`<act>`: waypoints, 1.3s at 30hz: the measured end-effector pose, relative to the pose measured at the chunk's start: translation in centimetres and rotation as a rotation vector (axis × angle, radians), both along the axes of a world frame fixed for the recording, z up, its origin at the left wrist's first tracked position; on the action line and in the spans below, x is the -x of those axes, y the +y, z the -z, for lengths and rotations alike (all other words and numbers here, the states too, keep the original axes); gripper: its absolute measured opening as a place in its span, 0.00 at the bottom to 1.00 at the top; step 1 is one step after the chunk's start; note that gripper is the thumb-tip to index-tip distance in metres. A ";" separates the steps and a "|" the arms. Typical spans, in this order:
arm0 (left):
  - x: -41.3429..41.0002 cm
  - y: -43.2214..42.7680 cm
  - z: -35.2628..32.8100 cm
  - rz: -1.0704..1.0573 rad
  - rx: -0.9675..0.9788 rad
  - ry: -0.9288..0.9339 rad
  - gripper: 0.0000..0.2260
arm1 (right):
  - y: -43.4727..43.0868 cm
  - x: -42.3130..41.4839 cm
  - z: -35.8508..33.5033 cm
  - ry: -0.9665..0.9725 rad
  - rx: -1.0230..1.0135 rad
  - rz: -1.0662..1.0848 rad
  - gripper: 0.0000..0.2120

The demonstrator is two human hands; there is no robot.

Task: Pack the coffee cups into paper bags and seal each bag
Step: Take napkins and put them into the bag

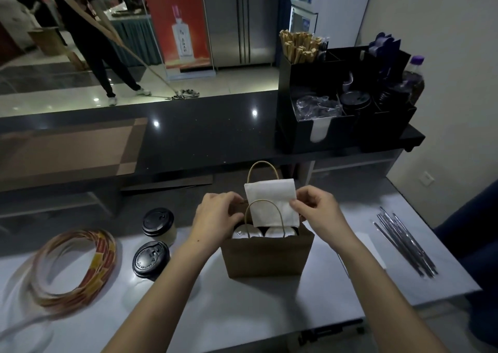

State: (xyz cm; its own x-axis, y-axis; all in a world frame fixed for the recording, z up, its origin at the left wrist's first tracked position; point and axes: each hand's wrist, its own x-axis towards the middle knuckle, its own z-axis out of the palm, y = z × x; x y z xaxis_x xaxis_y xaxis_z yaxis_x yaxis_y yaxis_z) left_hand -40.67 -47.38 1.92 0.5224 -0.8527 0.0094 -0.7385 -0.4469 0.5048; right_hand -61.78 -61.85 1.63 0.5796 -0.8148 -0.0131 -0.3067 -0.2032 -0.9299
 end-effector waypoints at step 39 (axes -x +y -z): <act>0.6 0.6 2.9 0.068 -0.189 0.020 0.51 | 1.6 -4.1 2.0 0.616 0.152 0.028 0.06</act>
